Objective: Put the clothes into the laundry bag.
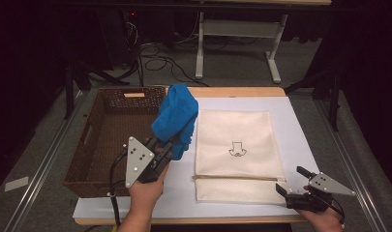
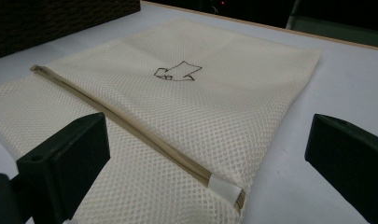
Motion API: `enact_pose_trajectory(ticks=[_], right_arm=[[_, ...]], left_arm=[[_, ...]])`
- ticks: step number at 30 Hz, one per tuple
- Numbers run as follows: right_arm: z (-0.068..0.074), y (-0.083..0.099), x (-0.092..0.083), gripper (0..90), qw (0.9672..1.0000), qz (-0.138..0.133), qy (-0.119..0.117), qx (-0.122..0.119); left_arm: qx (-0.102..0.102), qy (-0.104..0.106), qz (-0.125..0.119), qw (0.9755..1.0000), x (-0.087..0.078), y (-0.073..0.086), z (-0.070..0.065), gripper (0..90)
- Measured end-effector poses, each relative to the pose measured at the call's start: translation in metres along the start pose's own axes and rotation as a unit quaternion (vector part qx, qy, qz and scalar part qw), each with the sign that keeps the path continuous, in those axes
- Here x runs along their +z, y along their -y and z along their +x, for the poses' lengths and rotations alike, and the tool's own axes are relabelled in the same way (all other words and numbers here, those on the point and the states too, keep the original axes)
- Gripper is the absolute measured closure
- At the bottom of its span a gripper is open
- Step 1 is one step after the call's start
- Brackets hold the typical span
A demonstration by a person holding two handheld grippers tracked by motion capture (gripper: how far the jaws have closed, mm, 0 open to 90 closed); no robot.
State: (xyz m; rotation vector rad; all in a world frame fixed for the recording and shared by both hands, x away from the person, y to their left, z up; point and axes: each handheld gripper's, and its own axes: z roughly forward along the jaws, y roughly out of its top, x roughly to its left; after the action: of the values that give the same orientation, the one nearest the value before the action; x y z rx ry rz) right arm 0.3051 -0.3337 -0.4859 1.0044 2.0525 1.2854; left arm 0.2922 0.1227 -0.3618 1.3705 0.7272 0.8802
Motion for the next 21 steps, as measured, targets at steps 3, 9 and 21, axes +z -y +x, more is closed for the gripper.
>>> enact_pose_trajectory(ticks=[3,9,21], right_arm=[[0.001,0.0,0.001,0.4,1.0,0.0,-0.001,-0.001],[0.002,-0.001,0.001,0.6,1.0,-0.001,-0.004,-0.006],[0.004,-0.001,0.002,3.9,0.9999,0.0,-0.013,-0.008]], left_arm=[[-0.005,0.014,0.005,0.9999,0.005,0.003,-0.006,76.0],[-0.01,0.033,0.014,0.9993,0.012,0.011,-0.017,76.0],[-0.006,0.069,0.051,0.9963,0.021,0.033,-0.044,75.7]])
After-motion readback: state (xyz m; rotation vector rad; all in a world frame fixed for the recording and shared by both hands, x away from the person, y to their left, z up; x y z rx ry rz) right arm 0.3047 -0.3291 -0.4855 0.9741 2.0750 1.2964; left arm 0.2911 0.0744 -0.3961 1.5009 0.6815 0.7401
